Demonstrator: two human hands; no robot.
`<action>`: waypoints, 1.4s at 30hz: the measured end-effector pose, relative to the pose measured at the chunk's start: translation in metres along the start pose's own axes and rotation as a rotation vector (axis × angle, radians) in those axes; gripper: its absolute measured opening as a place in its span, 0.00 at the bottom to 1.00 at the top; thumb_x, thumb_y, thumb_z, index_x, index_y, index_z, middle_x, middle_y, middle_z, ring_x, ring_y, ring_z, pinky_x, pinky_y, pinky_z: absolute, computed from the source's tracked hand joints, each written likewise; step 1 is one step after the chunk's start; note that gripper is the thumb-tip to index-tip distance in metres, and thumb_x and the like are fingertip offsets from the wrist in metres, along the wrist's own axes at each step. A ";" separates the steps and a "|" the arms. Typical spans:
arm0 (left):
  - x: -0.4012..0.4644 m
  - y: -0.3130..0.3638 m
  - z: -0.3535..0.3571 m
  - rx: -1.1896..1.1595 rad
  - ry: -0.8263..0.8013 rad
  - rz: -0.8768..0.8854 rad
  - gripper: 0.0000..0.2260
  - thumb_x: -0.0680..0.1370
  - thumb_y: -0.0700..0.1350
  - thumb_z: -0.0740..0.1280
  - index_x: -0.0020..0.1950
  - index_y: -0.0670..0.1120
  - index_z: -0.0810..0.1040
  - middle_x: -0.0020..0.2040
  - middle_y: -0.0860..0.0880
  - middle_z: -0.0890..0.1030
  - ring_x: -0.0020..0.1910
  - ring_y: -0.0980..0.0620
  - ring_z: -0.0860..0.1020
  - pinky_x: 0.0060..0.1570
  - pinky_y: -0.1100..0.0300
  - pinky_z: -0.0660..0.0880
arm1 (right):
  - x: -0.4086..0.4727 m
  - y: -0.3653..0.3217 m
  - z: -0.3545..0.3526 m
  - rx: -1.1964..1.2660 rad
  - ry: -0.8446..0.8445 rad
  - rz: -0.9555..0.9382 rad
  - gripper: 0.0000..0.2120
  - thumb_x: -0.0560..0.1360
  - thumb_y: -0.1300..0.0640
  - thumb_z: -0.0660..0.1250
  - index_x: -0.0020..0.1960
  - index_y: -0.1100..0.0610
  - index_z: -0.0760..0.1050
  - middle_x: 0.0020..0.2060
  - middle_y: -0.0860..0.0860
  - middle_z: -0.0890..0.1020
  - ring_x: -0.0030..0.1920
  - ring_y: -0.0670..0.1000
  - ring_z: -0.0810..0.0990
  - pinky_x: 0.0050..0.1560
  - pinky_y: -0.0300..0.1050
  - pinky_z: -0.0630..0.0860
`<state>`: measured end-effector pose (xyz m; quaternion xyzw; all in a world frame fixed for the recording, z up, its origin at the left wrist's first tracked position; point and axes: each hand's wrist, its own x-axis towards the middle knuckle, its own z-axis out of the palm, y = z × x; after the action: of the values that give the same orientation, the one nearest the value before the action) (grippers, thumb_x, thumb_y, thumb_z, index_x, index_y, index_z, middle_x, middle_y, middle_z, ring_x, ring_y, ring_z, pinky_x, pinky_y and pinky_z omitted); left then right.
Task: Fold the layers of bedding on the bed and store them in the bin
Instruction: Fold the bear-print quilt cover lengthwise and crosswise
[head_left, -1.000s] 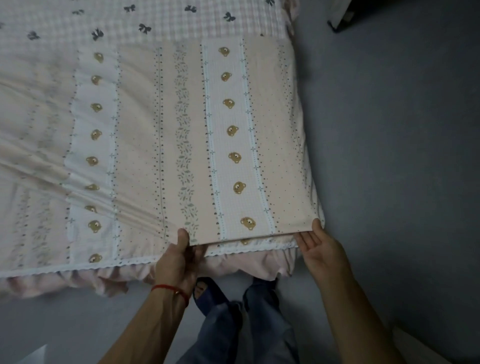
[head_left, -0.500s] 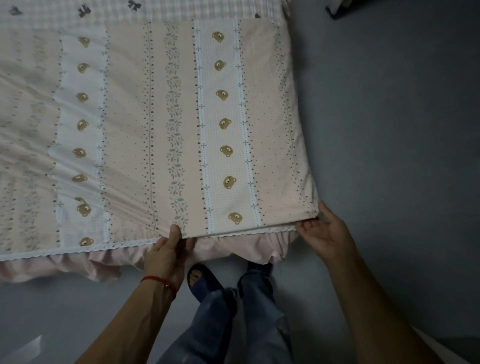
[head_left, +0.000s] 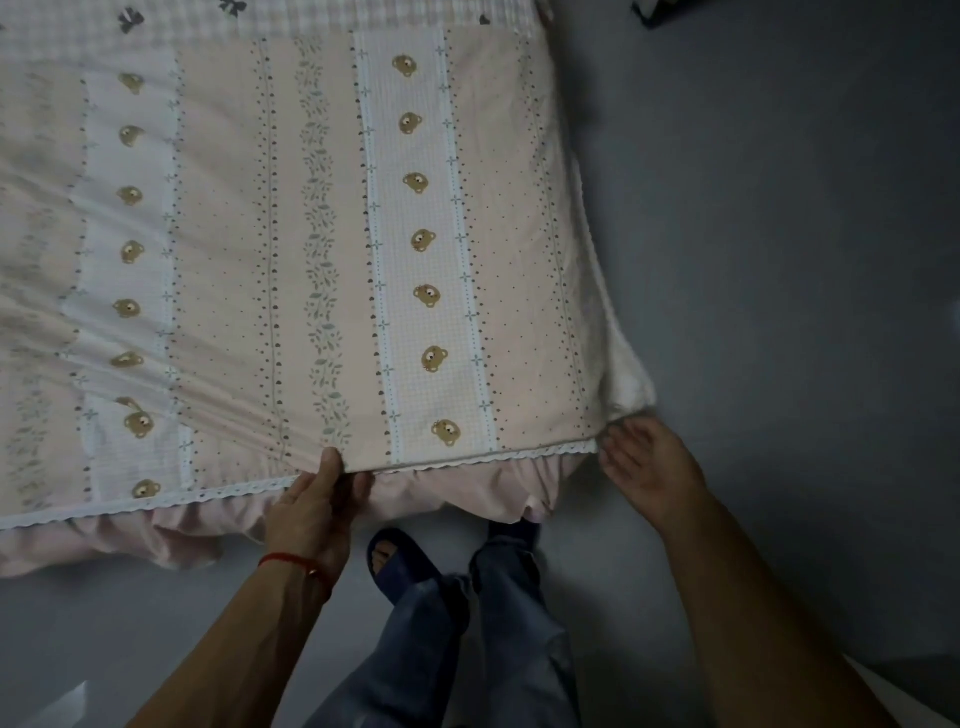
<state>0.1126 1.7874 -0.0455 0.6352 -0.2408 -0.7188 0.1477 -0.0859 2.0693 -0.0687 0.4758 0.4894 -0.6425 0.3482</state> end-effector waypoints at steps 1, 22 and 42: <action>-0.001 -0.001 0.001 0.020 0.003 0.002 0.10 0.80 0.41 0.69 0.59 0.38 0.77 0.59 0.42 0.82 0.48 0.48 0.82 0.42 0.60 0.83 | 0.001 -0.001 0.010 -0.053 -0.018 0.026 0.07 0.81 0.53 0.67 0.52 0.58 0.76 0.50 0.54 0.81 0.49 0.51 0.80 0.54 0.46 0.78; -0.038 -0.043 0.065 0.156 -0.105 -0.133 0.12 0.80 0.39 0.68 0.58 0.32 0.79 0.59 0.35 0.82 0.53 0.41 0.82 0.40 0.58 0.83 | 0.023 0.001 0.002 0.200 0.140 0.017 0.04 0.82 0.59 0.66 0.49 0.59 0.76 0.44 0.53 0.80 0.41 0.49 0.78 0.32 0.39 0.75; 0.029 0.066 -0.006 -0.062 0.233 0.013 0.09 0.81 0.49 0.67 0.54 0.45 0.78 0.52 0.43 0.82 0.42 0.50 0.81 0.34 0.59 0.81 | -0.025 0.093 0.095 -1.752 -0.281 -1.451 0.27 0.80 0.49 0.61 0.79 0.48 0.65 0.82 0.54 0.56 0.81 0.56 0.55 0.78 0.66 0.54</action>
<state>0.1082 1.7159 -0.0357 0.7080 -0.2034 -0.6463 0.1989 -0.0187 1.9516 -0.0662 -0.4003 0.8847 -0.1780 0.1590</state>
